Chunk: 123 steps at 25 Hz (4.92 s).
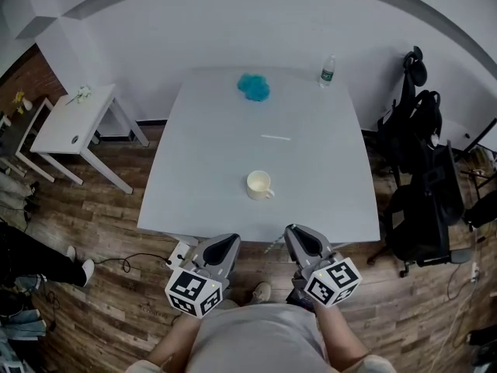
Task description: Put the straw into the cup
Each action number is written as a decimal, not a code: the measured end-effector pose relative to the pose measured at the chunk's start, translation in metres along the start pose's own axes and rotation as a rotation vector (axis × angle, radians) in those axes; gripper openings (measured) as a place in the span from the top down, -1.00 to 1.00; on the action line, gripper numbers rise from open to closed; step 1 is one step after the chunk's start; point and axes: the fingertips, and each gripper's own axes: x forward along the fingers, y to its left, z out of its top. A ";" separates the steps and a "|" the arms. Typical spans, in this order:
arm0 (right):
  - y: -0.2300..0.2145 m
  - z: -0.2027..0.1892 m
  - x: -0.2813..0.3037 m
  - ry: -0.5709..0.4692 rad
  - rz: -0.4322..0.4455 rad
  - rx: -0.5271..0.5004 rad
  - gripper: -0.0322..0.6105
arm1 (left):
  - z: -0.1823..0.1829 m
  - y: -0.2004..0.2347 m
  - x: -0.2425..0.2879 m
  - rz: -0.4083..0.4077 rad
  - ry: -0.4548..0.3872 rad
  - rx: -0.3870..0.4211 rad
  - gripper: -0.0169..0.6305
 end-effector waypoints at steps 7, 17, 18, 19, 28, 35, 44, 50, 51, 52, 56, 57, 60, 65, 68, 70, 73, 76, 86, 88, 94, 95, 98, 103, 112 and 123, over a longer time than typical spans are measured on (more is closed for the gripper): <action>-0.014 -0.002 0.000 0.005 -0.008 0.037 0.83 | -0.005 -0.004 0.011 0.000 0.036 -0.007 0.89; -0.039 0.027 0.020 -0.081 -0.079 0.062 0.83 | 0.004 0.023 0.026 -0.019 0.040 -0.001 0.89; -0.044 0.032 0.023 -0.091 -0.089 0.066 0.83 | 0.007 0.027 0.030 -0.024 0.039 0.004 0.89; -0.048 0.037 0.026 -0.100 -0.098 0.066 0.83 | 0.010 0.031 0.033 -0.028 0.038 0.008 0.89; -0.073 0.060 0.056 -0.131 -0.147 0.060 0.83 | 0.024 0.067 0.059 -0.055 0.040 0.018 0.89; -0.094 0.067 0.082 -0.134 -0.169 0.071 0.83 | 0.034 0.092 0.086 -0.075 0.049 0.025 0.89; -0.127 0.068 0.100 -0.136 -0.207 0.112 0.83 | 0.032 0.110 0.113 -0.083 0.073 0.010 0.89; -0.138 0.066 0.116 -0.136 -0.222 0.116 0.83 | 0.026 0.123 0.123 -0.081 0.077 -0.007 0.89; -0.139 0.065 0.118 -0.133 -0.223 0.116 0.83 | 0.025 0.126 0.124 -0.079 0.077 -0.011 0.89; -0.140 0.064 0.120 -0.131 -0.223 0.117 0.83 | 0.025 0.128 0.125 -0.077 0.077 -0.014 0.89; -0.143 0.059 0.127 -0.122 -0.227 0.122 0.83 | 0.020 0.136 0.127 -0.073 0.077 -0.026 0.89; -0.143 0.057 0.129 -0.120 -0.228 0.124 0.83 | 0.019 0.137 0.128 -0.073 0.078 -0.030 0.89; -0.146 0.053 0.135 -0.117 -0.232 0.131 0.83 | 0.014 0.141 0.128 -0.074 0.086 -0.038 0.89; -0.154 0.047 0.147 -0.118 -0.236 0.144 0.83 | 0.008 0.148 0.131 -0.073 0.098 -0.044 0.89; -0.159 0.042 0.153 -0.114 -0.242 0.151 0.83 | 0.005 0.152 0.135 -0.076 0.102 -0.047 0.89; -0.161 0.038 0.158 -0.105 -0.245 0.146 0.83 | 0.003 0.154 0.137 -0.079 0.106 -0.049 0.89; -0.165 0.031 0.166 -0.092 -0.252 0.142 0.83 | -0.002 0.156 0.141 -0.088 0.119 -0.052 0.89; -0.170 0.024 0.172 -0.087 -0.260 0.147 0.83 | -0.008 0.160 0.146 -0.093 0.126 -0.066 0.89; -0.180 0.003 0.186 -0.067 -0.264 0.188 0.83 | -0.016 0.168 0.162 -0.111 0.153 -0.084 0.89; -0.183 -0.003 0.186 -0.061 -0.270 0.202 0.83 | -0.021 0.169 0.165 -0.117 0.159 -0.089 0.89; -0.193 -0.015 0.187 -0.057 -0.287 0.226 0.83 | -0.032 0.166 0.173 -0.132 0.171 -0.097 0.89; -0.193 -0.017 0.188 -0.056 -0.288 0.229 0.83 | -0.032 0.166 0.174 -0.133 0.176 -0.097 0.89; -0.194 -0.023 0.191 -0.048 -0.288 0.239 0.83 | -0.034 0.166 0.174 -0.135 0.188 -0.100 0.89; -0.197 -0.035 0.198 -0.028 -0.277 0.261 0.83 | -0.042 0.168 0.175 -0.139 0.194 -0.107 0.89; -0.200 -0.045 0.202 -0.023 -0.269 0.283 0.83 | -0.049 0.169 0.177 -0.140 0.215 -0.116 0.89; -0.204 -0.052 0.203 -0.016 -0.267 0.295 0.83 | -0.053 0.168 0.179 -0.146 0.225 -0.120 0.89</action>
